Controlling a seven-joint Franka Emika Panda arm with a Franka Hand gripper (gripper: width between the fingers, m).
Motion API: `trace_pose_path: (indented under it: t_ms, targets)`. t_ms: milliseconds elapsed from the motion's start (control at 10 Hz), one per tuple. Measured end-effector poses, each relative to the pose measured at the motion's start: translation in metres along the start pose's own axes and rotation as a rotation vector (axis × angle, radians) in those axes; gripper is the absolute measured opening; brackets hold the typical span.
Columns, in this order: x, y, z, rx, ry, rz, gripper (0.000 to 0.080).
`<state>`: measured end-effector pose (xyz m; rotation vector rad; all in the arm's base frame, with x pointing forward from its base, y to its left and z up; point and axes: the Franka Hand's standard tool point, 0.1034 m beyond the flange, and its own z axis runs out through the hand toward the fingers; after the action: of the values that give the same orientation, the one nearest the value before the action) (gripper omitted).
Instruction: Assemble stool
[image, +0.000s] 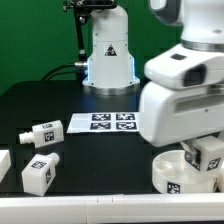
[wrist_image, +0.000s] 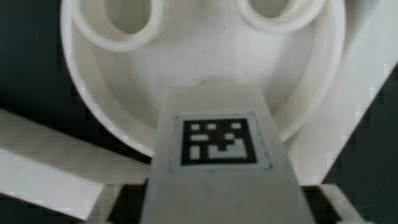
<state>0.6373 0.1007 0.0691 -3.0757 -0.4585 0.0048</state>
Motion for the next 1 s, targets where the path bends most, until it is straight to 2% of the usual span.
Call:
trace_pose_path:
  t_ms: [100, 200, 500, 700, 800, 900, 1000]
  targets:
    - [0.0, 0.007, 0.0, 0.023, 0.016, 0.176, 0.0334]
    - [-0.004, 0.018, 0.003, 0.073, 0.016, 0.36, 0.0334]
    - [-0.005, 0.02, 0.004, 0.063, 0.009, 0.527, 0.0334]
    - [-0.006, 0.028, 0.002, 0.055, 0.028, 0.853, 0.0334]
    - [-0.009, 0.032, 0.001, 0.039, 0.039, 1.016, 0.0334]
    - [-0.007, 0.039, 0.0, 0.044, 0.063, 1.211, 0.0335]
    - [-0.01, 0.043, 0.002, 0.062, 0.062, 1.359, 0.0335]
